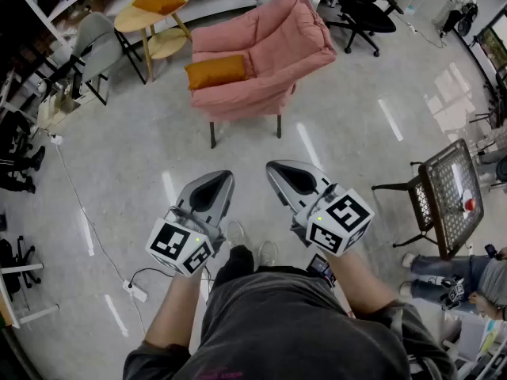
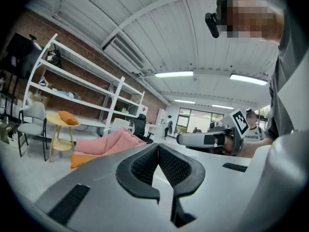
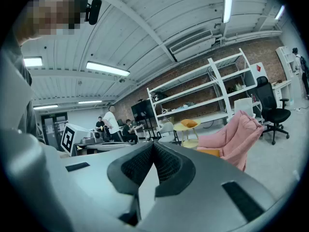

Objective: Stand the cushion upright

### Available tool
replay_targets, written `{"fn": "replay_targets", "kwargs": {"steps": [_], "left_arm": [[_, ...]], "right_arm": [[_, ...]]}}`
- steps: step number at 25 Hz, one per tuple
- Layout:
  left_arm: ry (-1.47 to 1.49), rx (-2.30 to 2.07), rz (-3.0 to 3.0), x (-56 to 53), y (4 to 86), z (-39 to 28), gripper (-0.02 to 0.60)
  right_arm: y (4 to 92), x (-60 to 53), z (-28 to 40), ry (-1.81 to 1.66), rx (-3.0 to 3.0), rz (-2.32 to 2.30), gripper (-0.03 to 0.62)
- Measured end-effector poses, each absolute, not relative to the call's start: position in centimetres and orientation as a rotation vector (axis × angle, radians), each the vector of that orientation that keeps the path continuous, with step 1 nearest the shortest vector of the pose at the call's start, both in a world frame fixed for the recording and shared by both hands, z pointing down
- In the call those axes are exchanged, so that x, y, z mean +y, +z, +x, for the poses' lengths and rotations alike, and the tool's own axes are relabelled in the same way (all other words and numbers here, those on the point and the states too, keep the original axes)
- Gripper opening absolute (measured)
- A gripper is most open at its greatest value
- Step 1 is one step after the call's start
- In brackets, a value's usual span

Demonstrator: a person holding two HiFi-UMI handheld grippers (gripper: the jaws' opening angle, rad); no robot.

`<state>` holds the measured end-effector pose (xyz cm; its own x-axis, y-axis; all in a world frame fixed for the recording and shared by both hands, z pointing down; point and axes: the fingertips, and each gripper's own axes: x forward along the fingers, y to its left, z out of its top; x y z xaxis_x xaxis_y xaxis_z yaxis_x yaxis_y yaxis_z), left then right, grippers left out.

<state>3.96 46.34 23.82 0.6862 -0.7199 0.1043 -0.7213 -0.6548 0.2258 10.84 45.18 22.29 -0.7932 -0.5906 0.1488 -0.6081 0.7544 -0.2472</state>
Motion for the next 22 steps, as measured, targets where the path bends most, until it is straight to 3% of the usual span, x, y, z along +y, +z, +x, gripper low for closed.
{"fn": "replay_targets", "kwargs": {"steps": [22], "left_arm": [[-0.007, -1.177, 2.607, 46.0, 25.3, -0.4, 0.011]], "right_arm": [[24.0, 44.4, 6.7, 0.504, -2.865, 0.974, 0.015]]}}
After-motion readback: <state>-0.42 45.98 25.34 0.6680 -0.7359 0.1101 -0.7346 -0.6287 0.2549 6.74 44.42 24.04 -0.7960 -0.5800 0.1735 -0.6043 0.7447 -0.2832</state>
